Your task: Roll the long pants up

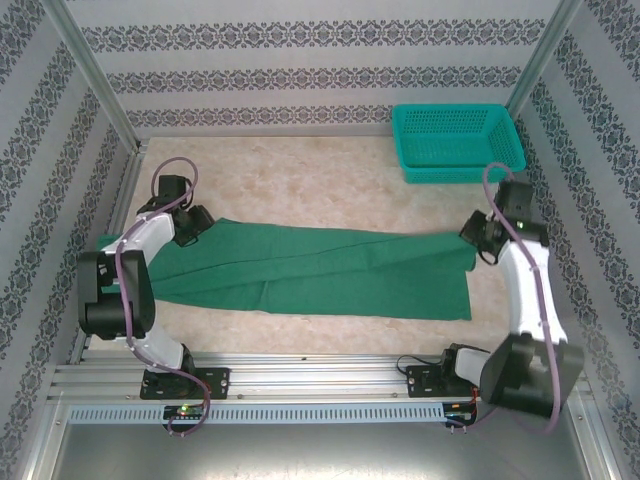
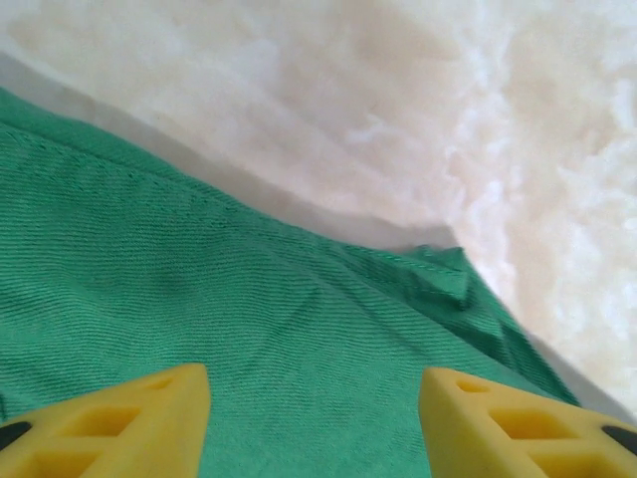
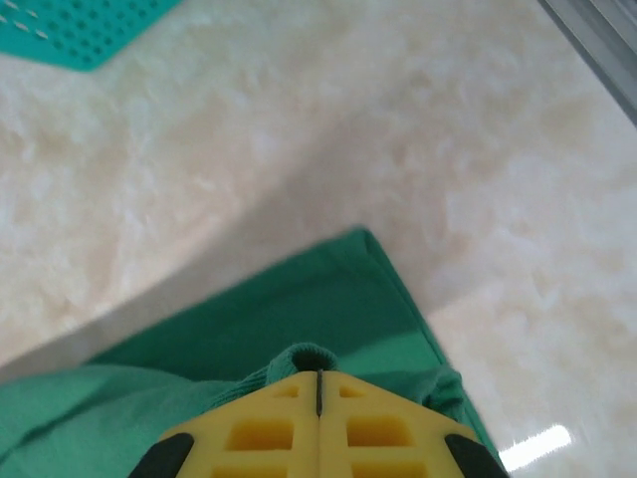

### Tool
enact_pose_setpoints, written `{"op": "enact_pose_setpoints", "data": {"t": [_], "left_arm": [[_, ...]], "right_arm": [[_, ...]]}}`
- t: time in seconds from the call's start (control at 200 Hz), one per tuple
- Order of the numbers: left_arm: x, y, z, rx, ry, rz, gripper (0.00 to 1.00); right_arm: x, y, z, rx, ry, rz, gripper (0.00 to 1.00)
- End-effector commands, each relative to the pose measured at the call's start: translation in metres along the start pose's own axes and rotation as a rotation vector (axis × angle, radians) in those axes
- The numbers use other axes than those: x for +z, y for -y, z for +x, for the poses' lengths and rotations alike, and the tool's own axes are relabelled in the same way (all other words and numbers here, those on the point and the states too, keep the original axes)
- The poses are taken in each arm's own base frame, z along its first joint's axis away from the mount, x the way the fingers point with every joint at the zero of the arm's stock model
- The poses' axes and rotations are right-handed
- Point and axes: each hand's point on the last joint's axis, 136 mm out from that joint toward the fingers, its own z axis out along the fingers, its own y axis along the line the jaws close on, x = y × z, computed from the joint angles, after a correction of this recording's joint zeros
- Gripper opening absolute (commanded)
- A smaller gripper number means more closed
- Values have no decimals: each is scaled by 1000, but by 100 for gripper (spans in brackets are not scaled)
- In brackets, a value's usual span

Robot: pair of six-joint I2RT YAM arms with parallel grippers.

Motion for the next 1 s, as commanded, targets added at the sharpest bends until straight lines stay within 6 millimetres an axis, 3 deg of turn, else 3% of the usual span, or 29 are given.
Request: {"op": "enact_pose_setpoints", "data": {"t": [0.0, 0.055, 0.09, 0.2, 0.26, 0.335, 0.39, 0.48, 0.545, 0.59, 0.644, 0.704, 0.729, 0.764, 0.899, 0.999], "left_arm": [[-9, -3, 8, 33, -8, -10, 60], [-10, -4, 10, 40, -13, -13, 60], [-10, -4, 10, 42, -12, -12, 60], [-8, -6, 14, 42, -19, -9, 60], [-7, -6, 16, 39, -20, -5, 61], [-3, -6, 16, 37, -20, -6, 61], [2, -4, 15, 33, -28, -1, 61], [10, 2, 13, 27, -45, 20, 60], [12, 5, 9, 30, -49, 21, 60], [11, 6, 5, 38, -41, 14, 59], [11, 7, 0, 44, -29, 11, 59], [12, 10, -5, 42, -23, 12, 59], [14, 12, -6, 40, -24, 15, 59], [17, 14, -8, 36, -29, 20, 58], [27, 19, -10, 25, -46, 32, 57], [32, 22, -9, 23, -60, 36, 57]], "right_arm": [[-8, 14, 48, 35, -79, 49, 0], [-12, 10, 63, 9, -89, 75, 14], [-18, -3, 68, -73, -71, 80, 25], [-26, -32, 91, -134, -154, 19, 66], [-24, -31, 102, -159, -201, 41, 75], [-22, -25, 100, -162, -191, 79, 78], [-16, -24, 90, -142, -155, 80, 75], [0, -17, 74, -50, -155, 59, 58], [12, -17, 70, 13, -194, 23, 53], [14, -25, 69, 17, -228, -21, 39], [16, -32, 69, 14, -229, -52, 35], [17, -42, 72, 13, -230, -86, 22], [17, -49, 75, 4, -235, -104, 16], [16, -58, 82, -21, -248, -119, 0], [-3, -80, 119, -135, -292, -102, 0], [-18, -84, 162, -182, -337, -124, 0]]}}
